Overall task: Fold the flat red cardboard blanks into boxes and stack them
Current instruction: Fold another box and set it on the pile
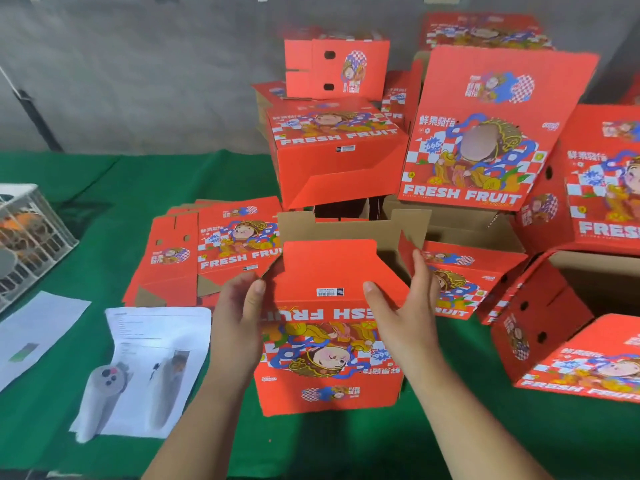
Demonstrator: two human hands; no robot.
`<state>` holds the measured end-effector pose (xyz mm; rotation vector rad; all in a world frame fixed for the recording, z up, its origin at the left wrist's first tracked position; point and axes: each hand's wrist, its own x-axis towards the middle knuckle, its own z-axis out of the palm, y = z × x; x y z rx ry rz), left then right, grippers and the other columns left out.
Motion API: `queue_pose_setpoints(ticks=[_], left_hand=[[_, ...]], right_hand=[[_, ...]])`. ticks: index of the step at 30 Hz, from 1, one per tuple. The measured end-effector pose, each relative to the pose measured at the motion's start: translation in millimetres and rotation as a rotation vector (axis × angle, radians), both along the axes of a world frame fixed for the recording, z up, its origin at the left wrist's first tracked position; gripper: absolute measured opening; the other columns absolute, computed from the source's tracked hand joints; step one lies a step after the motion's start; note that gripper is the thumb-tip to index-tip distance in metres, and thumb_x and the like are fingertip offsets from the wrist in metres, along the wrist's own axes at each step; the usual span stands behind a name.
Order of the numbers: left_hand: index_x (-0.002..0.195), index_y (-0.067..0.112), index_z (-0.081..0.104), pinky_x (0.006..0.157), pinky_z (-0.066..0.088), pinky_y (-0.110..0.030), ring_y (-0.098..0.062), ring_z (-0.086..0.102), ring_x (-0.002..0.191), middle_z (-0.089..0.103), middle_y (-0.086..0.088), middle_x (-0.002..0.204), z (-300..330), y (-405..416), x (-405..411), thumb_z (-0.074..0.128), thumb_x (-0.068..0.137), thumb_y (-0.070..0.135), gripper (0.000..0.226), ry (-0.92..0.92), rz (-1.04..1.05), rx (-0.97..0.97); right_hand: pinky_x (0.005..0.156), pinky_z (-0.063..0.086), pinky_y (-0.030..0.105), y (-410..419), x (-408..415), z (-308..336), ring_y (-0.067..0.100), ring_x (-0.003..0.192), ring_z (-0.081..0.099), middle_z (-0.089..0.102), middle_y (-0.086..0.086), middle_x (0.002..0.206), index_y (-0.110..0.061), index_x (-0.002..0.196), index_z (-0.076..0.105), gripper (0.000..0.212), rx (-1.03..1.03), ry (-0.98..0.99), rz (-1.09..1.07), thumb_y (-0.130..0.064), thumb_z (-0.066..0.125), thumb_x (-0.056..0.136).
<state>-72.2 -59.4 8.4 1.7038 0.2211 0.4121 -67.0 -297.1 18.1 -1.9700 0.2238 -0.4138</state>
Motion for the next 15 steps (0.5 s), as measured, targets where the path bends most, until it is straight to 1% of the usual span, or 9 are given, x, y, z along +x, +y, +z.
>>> queue_pose_setpoints(ticks=[1,3,5,7,9,11,12,13,15], left_hand=[[0.114,0.027,0.061,0.067,0.059,-0.024,-0.008,0.073,0.077,0.073,0.008,0.082,-1,2,5,0.055,0.108,0.029,0.008,-0.01,-0.002,0.015],[0.105,0.02,0.058,0.05,0.051,-0.018,-0.007,0.066,0.054,0.066,0.006,0.064,-3,6,14,0.05,0.108,0.014,0.01,-0.007,0.025,-0.034],[0.104,0.014,0.057,0.044,0.051,-0.023,-0.012,0.063,0.045,0.065,0.006,0.059,-1,15,21,0.054,0.102,0.006,0.009,0.035,0.068,-0.194],[0.102,0.016,0.058,0.05,0.055,-0.029,-0.02,0.066,0.053,0.072,-0.003,0.07,1,28,28,0.062,0.097,0.01,0.008,0.121,0.075,-0.353],[0.104,0.019,0.067,0.067,0.06,-0.042,-0.03,0.069,0.073,0.075,-0.014,0.09,-1,41,35,0.069,0.098,0.023,0.008,0.24,-0.007,-0.427],[0.107,0.022,0.071,0.086,0.061,-0.054,-0.036,0.073,0.094,0.078,-0.012,0.104,-5,49,35,0.066,0.101,0.031,0.012,0.269,-0.064,-0.419],[0.107,0.025,0.072,0.09,0.059,-0.058,-0.036,0.074,0.098,0.078,-0.01,0.105,-5,50,33,0.064,0.102,0.035,0.014,0.247,-0.087,-0.386],[0.102,0.031,0.073,0.087,0.06,-0.059,-0.032,0.075,0.094,0.079,-0.008,0.099,-4,49,30,0.063,0.101,0.042,0.015,0.211,-0.111,-0.338],[0.089,0.048,0.071,0.067,0.063,-0.048,-0.019,0.075,0.073,0.077,0.005,0.08,-2,43,25,0.059,0.09,0.053,0.013,0.15,-0.131,-0.248]], right_hand=[[0.114,0.034,0.041,4,3,0,0.014,0.15,0.025,0.016,-0.016,0.16,-0.051,0.155,0.014,0.089,0.002,0.007,-0.002,-0.052,0.072,0.088],[0.114,0.028,0.037,12,5,-2,0.011,0.152,0.018,0.014,-0.013,0.164,-0.051,0.155,0.014,0.086,0.001,0.011,0.007,-0.047,0.071,0.091],[0.12,0.024,0.038,23,6,-4,0.012,0.155,0.013,0.015,-0.006,0.165,-0.043,0.157,0.02,0.082,-0.033,-0.017,-0.004,-0.041,0.07,0.093],[0.123,0.026,0.048,32,5,-4,0.021,0.153,0.02,0.025,0.005,0.161,-0.025,0.153,0.035,0.07,-0.066,-0.101,-0.062,-0.034,0.07,0.093],[0.118,0.034,0.05,37,3,-5,0.025,0.144,0.034,0.037,0.006,0.149,-0.016,0.14,0.046,0.055,-0.044,-0.187,-0.131,-0.034,0.067,0.092],[0.112,0.039,0.036,41,0,-4,0.02,0.134,0.042,0.041,-0.001,0.137,-0.017,0.135,0.049,0.052,0.027,-0.211,-0.156,-0.035,0.062,0.088],[0.11,0.039,0.028,42,0,-3,0.018,0.133,0.043,0.042,-0.002,0.137,-0.018,0.137,0.048,0.055,0.038,-0.201,-0.165,-0.035,0.062,0.088],[0.111,0.037,0.026,45,0,-2,0.02,0.135,0.042,0.043,0.001,0.141,-0.017,0.143,0.046,0.06,0.0,-0.163,-0.188,-0.036,0.062,0.089],[0.12,0.027,0.042,53,4,-2,0.03,0.146,0.035,0.04,0.01,0.155,-0.017,0.154,0.036,0.075,-0.214,-0.011,-0.282,-0.041,0.066,0.09]])
